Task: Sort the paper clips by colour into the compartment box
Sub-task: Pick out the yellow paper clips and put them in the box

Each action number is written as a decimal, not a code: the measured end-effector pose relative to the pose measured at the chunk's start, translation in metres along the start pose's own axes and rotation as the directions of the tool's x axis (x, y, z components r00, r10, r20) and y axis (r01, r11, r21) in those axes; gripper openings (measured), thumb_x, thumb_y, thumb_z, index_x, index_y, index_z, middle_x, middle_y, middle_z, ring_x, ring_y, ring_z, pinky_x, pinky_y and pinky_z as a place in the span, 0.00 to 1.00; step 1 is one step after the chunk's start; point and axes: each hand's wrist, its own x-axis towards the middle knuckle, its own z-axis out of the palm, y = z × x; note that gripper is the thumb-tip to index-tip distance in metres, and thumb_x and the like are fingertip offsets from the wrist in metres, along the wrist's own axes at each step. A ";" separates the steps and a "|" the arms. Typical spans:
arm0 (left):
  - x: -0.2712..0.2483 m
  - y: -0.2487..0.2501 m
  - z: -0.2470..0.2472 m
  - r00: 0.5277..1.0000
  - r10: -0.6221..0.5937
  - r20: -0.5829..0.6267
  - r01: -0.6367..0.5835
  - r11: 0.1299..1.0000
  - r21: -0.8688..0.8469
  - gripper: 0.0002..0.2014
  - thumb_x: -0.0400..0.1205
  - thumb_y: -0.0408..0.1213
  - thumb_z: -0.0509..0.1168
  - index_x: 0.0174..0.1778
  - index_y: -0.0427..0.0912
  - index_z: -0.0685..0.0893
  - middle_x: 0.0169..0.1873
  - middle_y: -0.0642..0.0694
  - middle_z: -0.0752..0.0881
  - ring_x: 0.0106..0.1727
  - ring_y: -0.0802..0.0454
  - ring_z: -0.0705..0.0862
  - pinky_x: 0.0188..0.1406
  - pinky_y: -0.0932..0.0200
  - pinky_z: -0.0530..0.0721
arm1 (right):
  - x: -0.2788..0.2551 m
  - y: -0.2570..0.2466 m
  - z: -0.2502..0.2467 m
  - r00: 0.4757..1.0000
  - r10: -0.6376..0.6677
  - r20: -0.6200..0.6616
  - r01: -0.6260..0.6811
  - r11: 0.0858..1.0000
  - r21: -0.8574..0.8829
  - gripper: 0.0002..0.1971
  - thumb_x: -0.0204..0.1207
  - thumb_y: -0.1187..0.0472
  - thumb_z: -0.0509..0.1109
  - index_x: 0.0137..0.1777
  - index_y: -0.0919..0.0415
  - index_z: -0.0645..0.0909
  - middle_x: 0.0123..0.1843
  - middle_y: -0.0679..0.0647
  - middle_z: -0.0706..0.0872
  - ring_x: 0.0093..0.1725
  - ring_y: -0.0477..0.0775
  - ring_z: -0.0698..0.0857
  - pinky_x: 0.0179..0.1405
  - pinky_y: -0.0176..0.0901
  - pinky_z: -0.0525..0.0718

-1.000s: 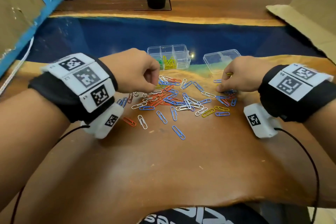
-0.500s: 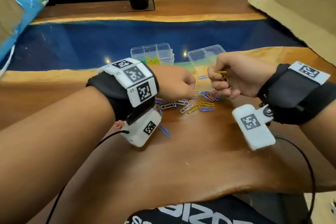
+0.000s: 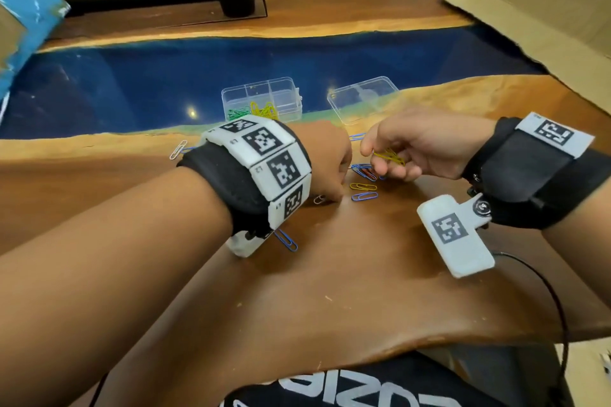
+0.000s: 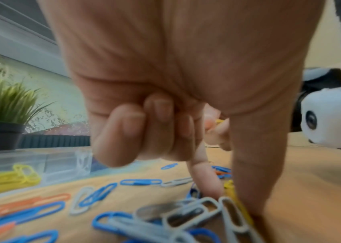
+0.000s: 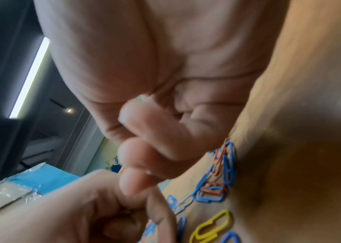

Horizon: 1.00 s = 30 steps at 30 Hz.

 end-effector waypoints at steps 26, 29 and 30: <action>-0.008 -0.099 -0.034 0.877 -0.403 -0.263 0.343 0.907 -0.244 0.07 0.77 0.39 0.66 0.43 0.42 0.89 0.27 0.57 0.78 0.30 0.57 0.74 0.36 0.61 0.72 | -0.003 -0.018 0.029 0.993 -0.119 -0.014 0.060 0.599 -0.799 0.06 0.71 0.54 0.70 0.37 0.54 0.84 0.30 0.45 0.82 0.31 0.43 0.77 0.29 0.35 0.73; 0.002 -0.100 -0.038 0.878 -0.379 -0.293 0.337 0.923 -0.186 0.09 0.78 0.36 0.65 0.44 0.38 0.90 0.28 0.52 0.80 0.33 0.51 0.78 0.34 0.60 0.73 | -0.003 -0.020 0.030 0.995 -0.098 0.002 0.067 0.672 -0.738 0.07 0.71 0.56 0.69 0.41 0.59 0.84 0.33 0.53 0.89 0.28 0.45 0.81 0.35 0.36 0.79; 0.004 -0.099 -0.039 0.879 -0.372 -0.300 0.336 0.927 -0.166 0.09 0.78 0.35 0.65 0.45 0.37 0.90 0.30 0.49 0.82 0.37 0.50 0.79 0.36 0.59 0.74 | -0.003 -0.021 0.031 0.996 -0.087 0.014 0.071 0.695 -0.716 0.07 0.71 0.57 0.69 0.41 0.60 0.84 0.34 0.56 0.90 0.27 0.46 0.83 0.36 0.36 0.80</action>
